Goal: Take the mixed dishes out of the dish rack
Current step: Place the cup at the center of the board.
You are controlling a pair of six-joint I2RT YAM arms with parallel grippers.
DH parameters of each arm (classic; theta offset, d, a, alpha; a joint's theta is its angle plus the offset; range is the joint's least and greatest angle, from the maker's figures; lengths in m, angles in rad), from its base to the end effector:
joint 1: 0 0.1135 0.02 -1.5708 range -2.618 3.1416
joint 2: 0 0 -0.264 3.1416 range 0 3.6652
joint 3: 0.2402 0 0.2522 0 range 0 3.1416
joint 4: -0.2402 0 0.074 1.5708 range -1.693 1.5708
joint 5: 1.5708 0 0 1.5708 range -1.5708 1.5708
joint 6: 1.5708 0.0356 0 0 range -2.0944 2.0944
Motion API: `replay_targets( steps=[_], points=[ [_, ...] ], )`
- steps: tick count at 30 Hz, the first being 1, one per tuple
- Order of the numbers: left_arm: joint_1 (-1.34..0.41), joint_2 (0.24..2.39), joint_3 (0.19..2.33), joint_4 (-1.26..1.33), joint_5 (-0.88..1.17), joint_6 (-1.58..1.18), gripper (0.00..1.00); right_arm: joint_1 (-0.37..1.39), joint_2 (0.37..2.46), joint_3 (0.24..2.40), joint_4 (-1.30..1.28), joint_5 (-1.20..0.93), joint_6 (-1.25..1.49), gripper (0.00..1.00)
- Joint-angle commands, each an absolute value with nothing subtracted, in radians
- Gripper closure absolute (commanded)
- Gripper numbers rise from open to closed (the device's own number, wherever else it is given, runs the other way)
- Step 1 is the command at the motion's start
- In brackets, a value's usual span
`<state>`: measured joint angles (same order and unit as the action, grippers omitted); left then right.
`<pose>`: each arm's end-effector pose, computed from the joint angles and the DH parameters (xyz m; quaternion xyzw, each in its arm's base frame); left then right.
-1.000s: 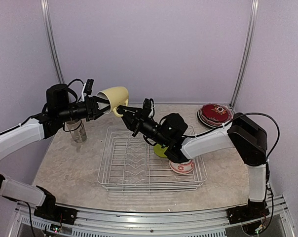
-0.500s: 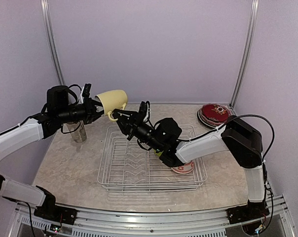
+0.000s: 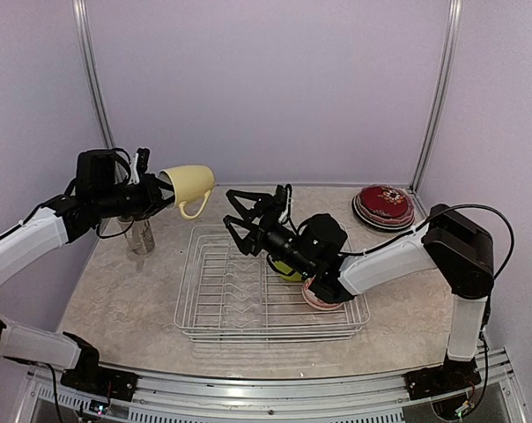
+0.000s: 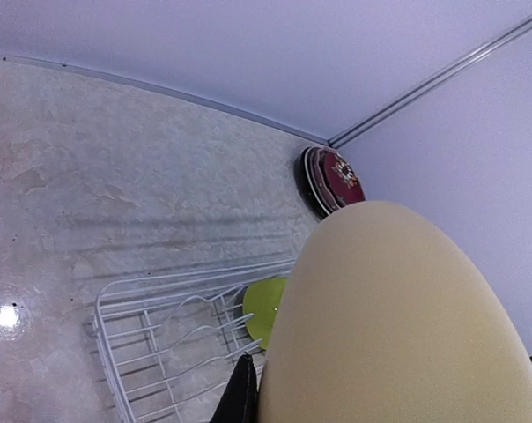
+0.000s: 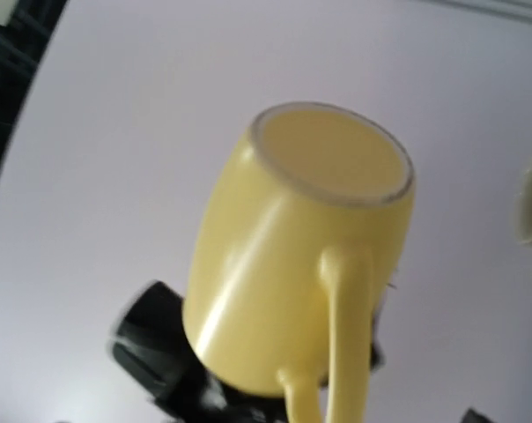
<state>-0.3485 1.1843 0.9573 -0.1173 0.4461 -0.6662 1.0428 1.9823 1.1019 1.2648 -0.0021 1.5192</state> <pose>0.2509 -0.1075 0.3255 -0.0004 0.8076 -0.4308 0.4027 0.2163 0.3710 0.2459 0.1311 0.5434 0.7948 0.2364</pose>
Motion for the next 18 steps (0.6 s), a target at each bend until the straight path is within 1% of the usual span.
replay_targets(
  steps=[1, 5, 7, 11, 18],
  points=[
    [-0.336, 1.190, 1.096, -0.306, 0.199, -0.621, 1.00, 1.035, 1.859, 1.040, 1.109, 0.021, 1.377, 0.06],
    [-0.335, 1.276, 1.205, -0.500, -0.013, -0.621, 1.00, 1.035, 1.752, 0.990, 0.915, 0.058, 1.255, 0.06],
    [-0.332, 1.331, 1.268, -0.606, -0.071, -0.616, 1.00, 1.035, 1.696, 0.957, 0.853, 0.087, 1.212, 0.06],
    [-0.313, 1.457, 1.381, -0.747, -0.092, -0.582, 1.00, 1.036, 1.597, 0.915, 0.743, 0.141, 1.132, 0.06],
    [-0.266, 1.607, 1.490, -0.857, -0.065, -0.413, 1.00, 1.032, 1.446, 0.907, 0.581, 0.206, 0.977, 0.05]
  ],
)
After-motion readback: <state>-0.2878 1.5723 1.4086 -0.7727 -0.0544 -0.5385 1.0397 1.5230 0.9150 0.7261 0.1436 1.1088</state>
